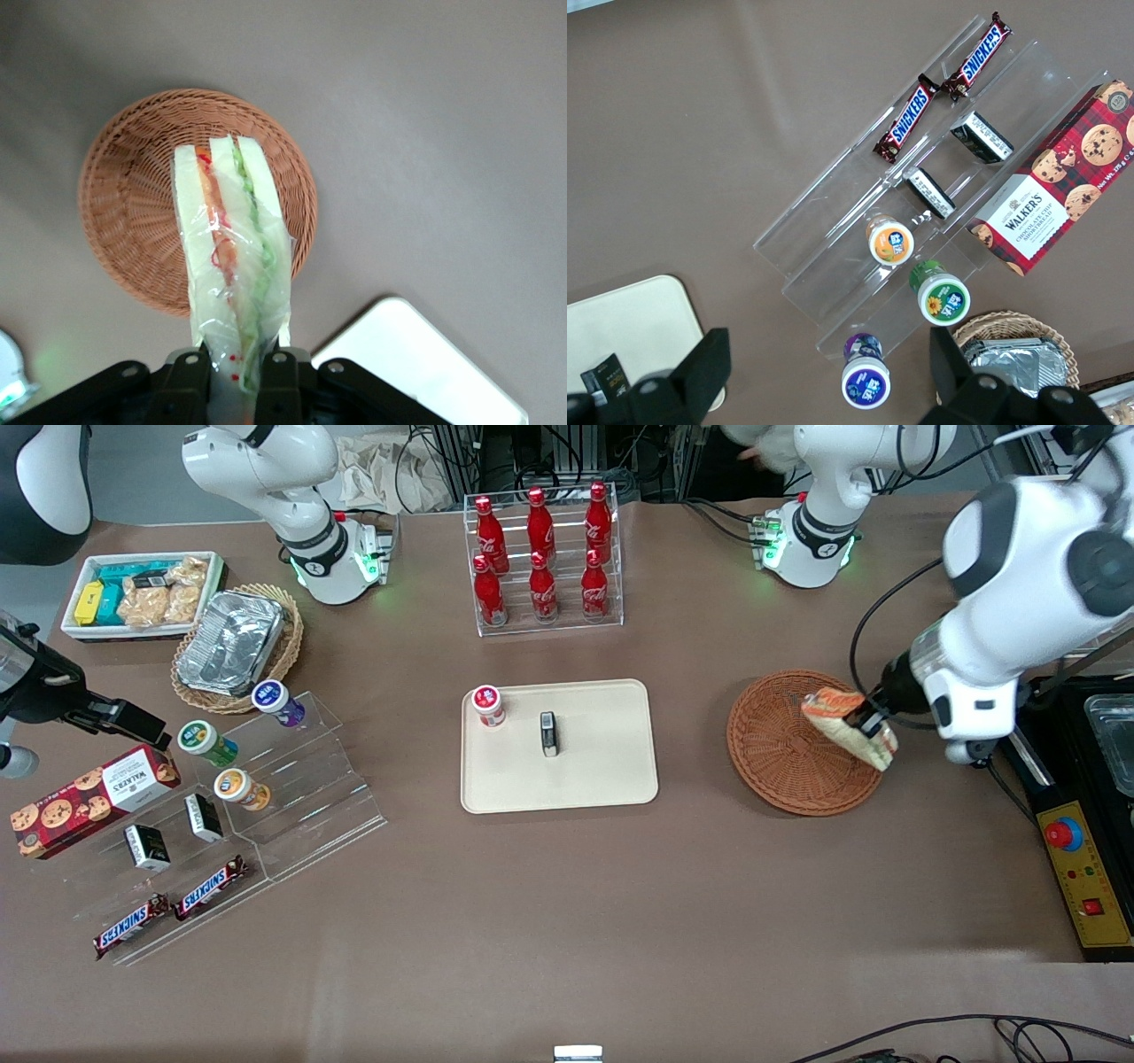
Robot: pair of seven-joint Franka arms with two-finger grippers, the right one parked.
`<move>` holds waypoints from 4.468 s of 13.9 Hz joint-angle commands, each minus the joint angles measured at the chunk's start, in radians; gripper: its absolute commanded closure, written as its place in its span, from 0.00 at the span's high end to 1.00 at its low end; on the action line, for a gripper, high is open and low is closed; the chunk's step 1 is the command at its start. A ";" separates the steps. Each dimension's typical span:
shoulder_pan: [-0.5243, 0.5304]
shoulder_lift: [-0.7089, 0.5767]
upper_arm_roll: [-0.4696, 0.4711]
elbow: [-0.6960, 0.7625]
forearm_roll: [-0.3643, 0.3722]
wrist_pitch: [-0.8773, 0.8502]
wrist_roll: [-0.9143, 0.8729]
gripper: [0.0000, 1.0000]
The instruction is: Place sandwich from basket to tray
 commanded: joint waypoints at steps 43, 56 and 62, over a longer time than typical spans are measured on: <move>-0.429 0.519 -0.097 -0.018 -0.080 0.553 0.286 0.81; -0.056 0.114 -0.089 -0.007 0.079 0.041 0.444 0.99; 0.143 0.019 -0.089 0.058 0.166 -0.134 0.694 0.99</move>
